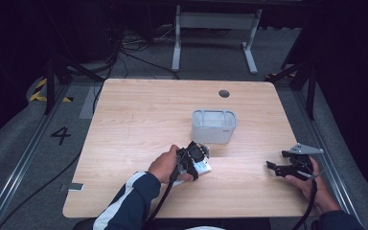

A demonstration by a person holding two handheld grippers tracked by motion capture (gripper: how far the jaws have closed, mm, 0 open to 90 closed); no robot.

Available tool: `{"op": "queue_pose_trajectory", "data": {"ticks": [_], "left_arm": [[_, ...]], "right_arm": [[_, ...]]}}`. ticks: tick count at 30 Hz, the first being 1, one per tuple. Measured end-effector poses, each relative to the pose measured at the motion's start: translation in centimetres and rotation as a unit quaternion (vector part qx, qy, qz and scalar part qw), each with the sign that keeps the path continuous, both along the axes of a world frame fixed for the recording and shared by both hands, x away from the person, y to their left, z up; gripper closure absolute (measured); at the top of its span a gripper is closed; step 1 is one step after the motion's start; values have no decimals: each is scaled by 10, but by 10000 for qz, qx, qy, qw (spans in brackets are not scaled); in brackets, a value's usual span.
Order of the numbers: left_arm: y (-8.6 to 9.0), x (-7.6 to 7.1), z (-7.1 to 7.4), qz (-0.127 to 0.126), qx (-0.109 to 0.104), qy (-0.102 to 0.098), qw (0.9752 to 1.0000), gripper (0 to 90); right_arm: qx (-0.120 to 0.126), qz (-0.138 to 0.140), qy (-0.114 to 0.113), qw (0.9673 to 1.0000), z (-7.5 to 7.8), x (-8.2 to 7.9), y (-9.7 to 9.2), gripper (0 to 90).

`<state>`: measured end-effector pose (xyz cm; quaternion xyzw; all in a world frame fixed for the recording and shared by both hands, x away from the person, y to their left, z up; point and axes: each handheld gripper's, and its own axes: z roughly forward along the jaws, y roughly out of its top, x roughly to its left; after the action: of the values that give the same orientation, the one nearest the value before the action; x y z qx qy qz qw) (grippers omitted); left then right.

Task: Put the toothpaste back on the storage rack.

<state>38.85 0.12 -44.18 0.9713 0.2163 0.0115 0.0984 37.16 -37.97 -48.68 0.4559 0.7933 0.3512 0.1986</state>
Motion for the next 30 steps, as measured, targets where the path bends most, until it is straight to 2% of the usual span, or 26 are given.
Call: {"op": "queue_pose_trajectory", "data": {"ticks": [5, 9, 14, 18, 23, 30], "left_arm": [[1, 1, 0, -67, -22, 32, 10000, 457], [-1, 2, -1, -34, -37, -23, 10000, 428], [-1, 4, -1, -3, -62, 13, 10000, 416], [-3, 4, -1, -76, 19, -24, 10000, 418], [-3, 3, 1, -200, 34, -14, 9998, 448], [3, 2, 2, -227, -193, -30, 9996, 560]], "right_arm": [[2, -1, 3, 10000, 0, 0, 0, 151], [1, -1, 3, 10000, 0, 0, 0, 151], [3, -2, 7, 10000, 0, 0, 0, 151], [2, -1, 6, 10000, 0, 0, 0, 151], [3, -1, 7, 10000, 0, 0, 0, 151], [3, -3, 7, 10000, 0, 0, 0, 151]]}}
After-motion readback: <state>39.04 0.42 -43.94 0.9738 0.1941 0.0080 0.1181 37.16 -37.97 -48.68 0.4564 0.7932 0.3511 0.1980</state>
